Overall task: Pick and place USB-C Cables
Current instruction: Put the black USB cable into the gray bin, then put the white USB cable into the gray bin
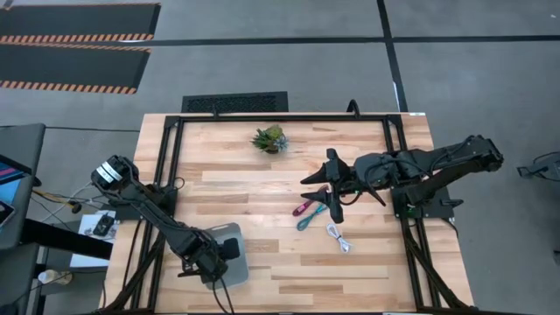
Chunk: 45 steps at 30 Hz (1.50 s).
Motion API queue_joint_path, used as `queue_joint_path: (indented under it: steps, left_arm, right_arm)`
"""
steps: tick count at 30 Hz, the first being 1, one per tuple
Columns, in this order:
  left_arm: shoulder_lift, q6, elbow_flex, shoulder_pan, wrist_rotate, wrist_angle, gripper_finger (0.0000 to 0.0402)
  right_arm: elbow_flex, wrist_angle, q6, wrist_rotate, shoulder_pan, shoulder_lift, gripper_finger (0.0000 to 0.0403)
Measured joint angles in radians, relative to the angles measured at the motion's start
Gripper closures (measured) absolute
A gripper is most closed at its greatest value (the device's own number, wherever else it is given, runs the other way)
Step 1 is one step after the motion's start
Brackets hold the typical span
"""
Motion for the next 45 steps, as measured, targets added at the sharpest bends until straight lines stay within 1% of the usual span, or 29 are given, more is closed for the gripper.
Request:
queue_joint_path:
  steps: [4, 8, 10, 13, 17, 22, 27, 31, 33, 35, 38, 41, 45]
  left_arm:
    - [0.0, -0.103, 0.053, 0.005, -0.044, -0.065, 0.0269]
    - [-0.011, -0.194, 0.14, 0.019, -0.049, -0.162, 0.0256]
    - [-0.023, -0.229, 0.18, 0.024, -0.061, -0.209, 0.0253]
    - [-0.049, -0.27, 0.228, 0.029, -0.089, -0.269, 0.0252]
    - [-0.109, -0.333, 0.268, 0.034, -0.137, -0.301, 0.0252]
    - [-0.214, -0.49, 0.282, 0.08, -0.251, -0.275, 0.0252]
    - [-0.32, -0.594, 0.282, 0.151, -0.333, -0.2, 0.0252]
    - [-0.373, -0.643, 0.282, 0.203, -0.382, -0.178, 0.0252]
    - [-0.391, -0.658, 0.282, 0.223, -0.387, -0.154, 0.0252]
    - [-0.402, -0.665, 0.282, 0.243, -0.38, -0.109, 0.0252]
    - [-0.406, -0.65, 0.282, 0.272, -0.329, -0.05, 0.0247]
    - [-0.406, -0.623, 0.282, 0.304, -0.281, -0.002, 0.0233]
    - [-0.399, -0.617, 0.282, 0.371, -0.239, 0.054, 0.0204]
  right_arm:
    - [0.0, -0.012, 0.0, 0.0, 0.0, 0.0, 0.0211]
    - [0.0, -0.068, 0.01, -0.002, 0.0, 0.0, 0.0207]
    - [0.0, -0.114, 0.04, 0.005, 0.0, 0.0, 0.0206]
    - [-0.007, -0.228, 0.107, 0.046, 0.0, -0.001, 0.0207]
    - [-0.033, -0.401, 0.26, 0.073, 0.0, -0.001, 0.0208]
    - [-0.122, -0.546, 0.557, 0.073, 0.013, 0.0, 0.0207]
    - [-0.255, -0.548, 0.719, 0.065, 0.055, 0.0, 0.0207]
    - [-0.344, -0.529, 0.82, 0.064, 0.088, 0.0, 0.0211]
    - [-0.382, -0.511, 0.845, 0.062, 0.105, 0.0, 0.0211]
    - [-0.417, -0.465, 0.837, 0.039, 0.122, 0.0, 0.0209]
    - [-0.461, -0.382, 0.794, -0.017, 0.152, 0.0, 0.0202]
    - [-0.481, -0.376, 0.825, -0.052, 0.175, 0.0, 0.0196]
    - [-0.485, -0.369, 0.846, -0.12, 0.183, 0.0, 0.0187]
